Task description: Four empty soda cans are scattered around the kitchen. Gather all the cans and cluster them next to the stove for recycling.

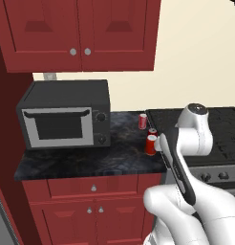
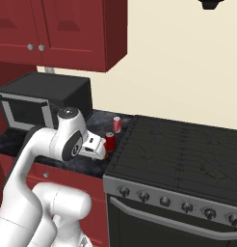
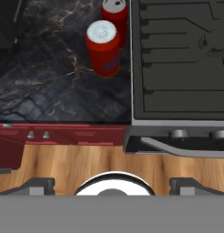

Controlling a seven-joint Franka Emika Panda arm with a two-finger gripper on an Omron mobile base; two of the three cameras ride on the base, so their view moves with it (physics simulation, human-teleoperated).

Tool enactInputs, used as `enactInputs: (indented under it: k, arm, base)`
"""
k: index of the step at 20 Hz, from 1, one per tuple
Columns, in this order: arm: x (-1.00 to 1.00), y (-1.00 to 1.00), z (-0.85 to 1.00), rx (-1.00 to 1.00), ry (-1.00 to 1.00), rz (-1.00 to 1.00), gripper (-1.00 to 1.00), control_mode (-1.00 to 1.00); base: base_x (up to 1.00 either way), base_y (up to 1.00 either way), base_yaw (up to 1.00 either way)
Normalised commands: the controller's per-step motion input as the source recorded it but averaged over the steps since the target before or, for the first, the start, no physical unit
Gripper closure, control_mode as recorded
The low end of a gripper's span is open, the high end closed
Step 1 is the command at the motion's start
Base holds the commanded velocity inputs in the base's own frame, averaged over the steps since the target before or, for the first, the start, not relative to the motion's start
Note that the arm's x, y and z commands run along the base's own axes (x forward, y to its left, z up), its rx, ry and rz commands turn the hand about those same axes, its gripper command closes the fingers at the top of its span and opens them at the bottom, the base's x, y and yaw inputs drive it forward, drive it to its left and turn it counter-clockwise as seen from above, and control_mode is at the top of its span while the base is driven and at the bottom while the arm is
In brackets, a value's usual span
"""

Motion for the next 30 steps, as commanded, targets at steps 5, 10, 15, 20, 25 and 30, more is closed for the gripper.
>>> enactInputs:
  k: [5, 10, 15, 20, 25, 30]
  arm:
    - [0.0, 0.0, 0.0, 0.0, 0.01, 0.0, -1.0, 1.0]
    - [0.0, 0.0, 0.0, 0.0, 0.0, 0.0, -1.0, 1.0]
    - [0.0, 0.0, 0.0, 0.0, 0.0, 0.0, -1.0, 1.0]
    - [0.0, 0.0, 0.0, 0.0, 0.0, 0.0, -1.0, 1.0]
    - [0.0, 0.0, 0.0, 0.0, 0.0, 0.0, -1.0, 1.0]
    - [0.0, 0.0, 0.0, 0.0, 0.0, 0.0, -1.0, 1.0]
  base:
    - [-0.02, 0.0, 0.0]
    - [-0.32, 0.0, 0.0]
    - [-0.36, 0.0, 0.01]
    - [-0.38, 0.03, 0.11]
    - [-0.57, 0.06, 0.31]
    - [-0.55, 0.14, 0.38]
